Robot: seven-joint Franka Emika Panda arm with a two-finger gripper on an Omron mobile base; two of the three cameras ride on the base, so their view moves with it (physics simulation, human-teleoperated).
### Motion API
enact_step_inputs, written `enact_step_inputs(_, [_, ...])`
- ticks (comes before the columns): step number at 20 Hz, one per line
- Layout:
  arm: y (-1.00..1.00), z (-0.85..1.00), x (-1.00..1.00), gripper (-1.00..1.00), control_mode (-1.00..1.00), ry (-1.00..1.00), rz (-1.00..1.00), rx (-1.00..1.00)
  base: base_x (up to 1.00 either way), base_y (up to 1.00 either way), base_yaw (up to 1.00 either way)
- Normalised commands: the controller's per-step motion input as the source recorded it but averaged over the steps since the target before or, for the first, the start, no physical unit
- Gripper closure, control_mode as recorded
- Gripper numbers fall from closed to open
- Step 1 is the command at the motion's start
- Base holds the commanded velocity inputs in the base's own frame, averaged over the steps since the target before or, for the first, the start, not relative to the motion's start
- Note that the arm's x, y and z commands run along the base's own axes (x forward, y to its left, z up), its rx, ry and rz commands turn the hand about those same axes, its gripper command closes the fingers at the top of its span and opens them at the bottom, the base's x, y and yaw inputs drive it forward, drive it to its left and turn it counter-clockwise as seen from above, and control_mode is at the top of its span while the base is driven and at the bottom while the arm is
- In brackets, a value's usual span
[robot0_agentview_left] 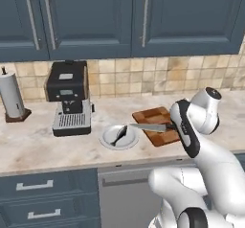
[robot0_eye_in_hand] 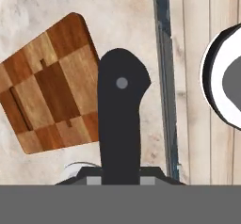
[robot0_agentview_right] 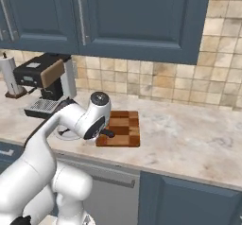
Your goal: Pick up the knife from the drawer and place it on the cutting board. Then place the meat from the plate to the cutting board.
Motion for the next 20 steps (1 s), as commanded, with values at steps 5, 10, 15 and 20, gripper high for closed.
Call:
enact_step_inputs(5, [0.0, 0.0, 0.0, 1.0, 1.0, 0.0, 0.0, 0.0, 0.45, 0.17, 0.04])
enact_step_inputs(10, [0.0, 0.0, 0.0, 1.0, 1.0, 0.0, 0.0, 0.0, 0.86, -0.36, 0.01])
enact_step_inputs(15, [0.0, 0.0, 0.0, 1.0, 1.0, 0.0, 0.0, 0.0, 0.59, -0.68, -0.07])
enact_step_inputs(20, [0.0, 0.0, 0.0, 1.0, 1.0, 0.0, 0.0, 0.0, 0.27, -0.43, -0.32])
